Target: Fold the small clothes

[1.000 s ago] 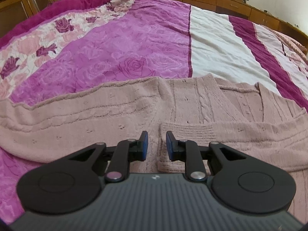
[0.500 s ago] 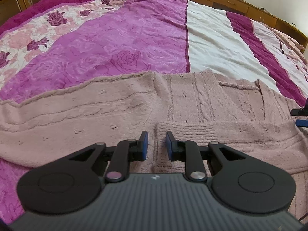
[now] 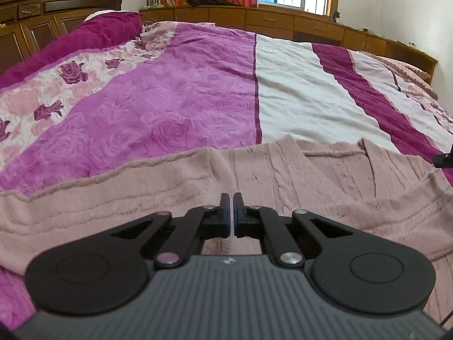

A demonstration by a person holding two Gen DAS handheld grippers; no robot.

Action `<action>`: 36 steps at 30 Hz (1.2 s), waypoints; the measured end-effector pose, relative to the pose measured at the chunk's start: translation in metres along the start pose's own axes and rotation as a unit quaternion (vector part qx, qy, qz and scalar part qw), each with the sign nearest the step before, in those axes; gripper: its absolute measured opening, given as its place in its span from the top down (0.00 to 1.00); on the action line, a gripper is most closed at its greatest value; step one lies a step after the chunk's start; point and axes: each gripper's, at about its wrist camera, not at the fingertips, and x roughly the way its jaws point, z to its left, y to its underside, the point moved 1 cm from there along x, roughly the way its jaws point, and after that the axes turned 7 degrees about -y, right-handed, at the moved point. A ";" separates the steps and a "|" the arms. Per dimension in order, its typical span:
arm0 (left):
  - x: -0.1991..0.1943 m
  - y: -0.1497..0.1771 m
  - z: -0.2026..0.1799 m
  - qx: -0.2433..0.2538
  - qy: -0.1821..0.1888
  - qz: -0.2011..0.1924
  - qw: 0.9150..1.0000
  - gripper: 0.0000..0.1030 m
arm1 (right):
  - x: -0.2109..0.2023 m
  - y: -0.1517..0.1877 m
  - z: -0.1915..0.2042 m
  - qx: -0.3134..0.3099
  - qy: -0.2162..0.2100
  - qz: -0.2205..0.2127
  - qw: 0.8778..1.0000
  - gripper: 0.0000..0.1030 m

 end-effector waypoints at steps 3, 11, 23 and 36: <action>0.004 -0.002 0.004 0.000 0.000 0.013 1.000 0.96 | 0.007 -0.010 0.004 -0.037 -0.028 0.040 0.998 0.91; 0.019 0.005 0.017 -0.022 -0.014 0.060 0.998 0.94 | 0.023 -0.018 0.020 -0.102 0.008 0.153 0.983 0.52; 0.028 0.012 0.008 -0.018 0.010 0.083 0.996 0.56 | 0.041 -0.002 0.025 -0.086 0.101 0.121 0.984 0.96; 0.032 0.010 -0.005 -0.010 0.000 0.056 0.998 0.90 | 0.031 -0.015 -0.008 -0.009 0.032 0.075 0.997 0.96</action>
